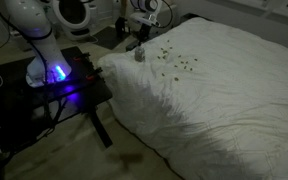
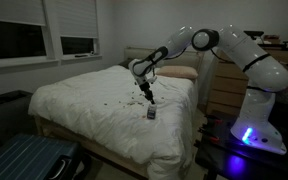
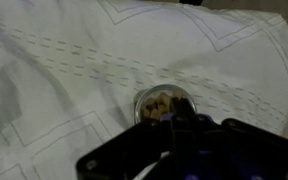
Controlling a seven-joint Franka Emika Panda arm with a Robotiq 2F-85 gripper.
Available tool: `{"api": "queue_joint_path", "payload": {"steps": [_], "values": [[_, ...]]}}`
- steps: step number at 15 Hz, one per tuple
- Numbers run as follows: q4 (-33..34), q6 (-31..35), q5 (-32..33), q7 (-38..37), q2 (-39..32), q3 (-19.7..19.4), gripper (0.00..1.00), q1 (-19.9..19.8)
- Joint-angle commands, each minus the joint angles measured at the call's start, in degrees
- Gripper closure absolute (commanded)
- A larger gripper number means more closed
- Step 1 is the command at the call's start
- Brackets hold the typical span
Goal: Pick up the small objects from the bed and put them in the jar
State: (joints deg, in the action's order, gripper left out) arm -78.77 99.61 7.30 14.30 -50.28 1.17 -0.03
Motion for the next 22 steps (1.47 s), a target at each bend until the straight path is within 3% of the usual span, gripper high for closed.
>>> {"api": "queue_joint_path", "payload": {"steps": [1, 5, 6, 8, 16, 22], "values": [[4.26, -2.70, 0.59, 0.67, -2.37, 0.18, 0.99, 0.20], [5.35, -2.48, 0.77, 0.63, -3.21, 0.10, 0.99, 0.42], [5.29, -2.24, 0.89, 0.66, -3.21, 0.07, 0.72, 0.49], [5.47, -2.29, 0.94, 0.76, -3.25, 0.08, 0.64, 0.56], [5.26, -1.81, 1.04, 0.84, -2.30, 0.13, 0.04, 0.67], [7.56, 1.12, 1.44, -4.39, -0.51, -1.04, 0.00, 2.18]]}}
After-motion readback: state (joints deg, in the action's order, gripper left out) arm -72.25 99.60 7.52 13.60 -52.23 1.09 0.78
